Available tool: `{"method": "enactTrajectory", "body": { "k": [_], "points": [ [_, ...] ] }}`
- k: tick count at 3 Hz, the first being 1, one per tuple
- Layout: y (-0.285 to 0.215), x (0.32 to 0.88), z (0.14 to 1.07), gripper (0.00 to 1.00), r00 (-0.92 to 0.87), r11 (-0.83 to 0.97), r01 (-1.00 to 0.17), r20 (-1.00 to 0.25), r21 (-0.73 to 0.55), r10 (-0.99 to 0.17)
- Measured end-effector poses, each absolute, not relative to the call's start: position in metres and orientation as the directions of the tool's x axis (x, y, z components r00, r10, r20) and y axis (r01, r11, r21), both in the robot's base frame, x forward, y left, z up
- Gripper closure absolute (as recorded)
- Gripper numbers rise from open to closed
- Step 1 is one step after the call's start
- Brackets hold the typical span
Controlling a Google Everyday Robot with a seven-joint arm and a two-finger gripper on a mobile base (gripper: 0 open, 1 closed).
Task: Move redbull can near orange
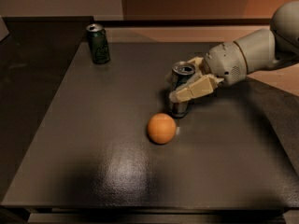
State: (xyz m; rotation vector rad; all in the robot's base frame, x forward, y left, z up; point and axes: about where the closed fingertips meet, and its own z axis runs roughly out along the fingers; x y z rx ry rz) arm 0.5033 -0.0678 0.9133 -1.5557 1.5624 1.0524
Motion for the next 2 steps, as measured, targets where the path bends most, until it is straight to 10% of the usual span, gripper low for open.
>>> {"method": "enactTrajectory", "body": {
  "k": [2],
  "points": [
    [-0.0656, 0.5034, 0.9132, 0.00, -0.048, -0.046, -0.996, -0.896, 0.077, -0.442]
  ]
}}
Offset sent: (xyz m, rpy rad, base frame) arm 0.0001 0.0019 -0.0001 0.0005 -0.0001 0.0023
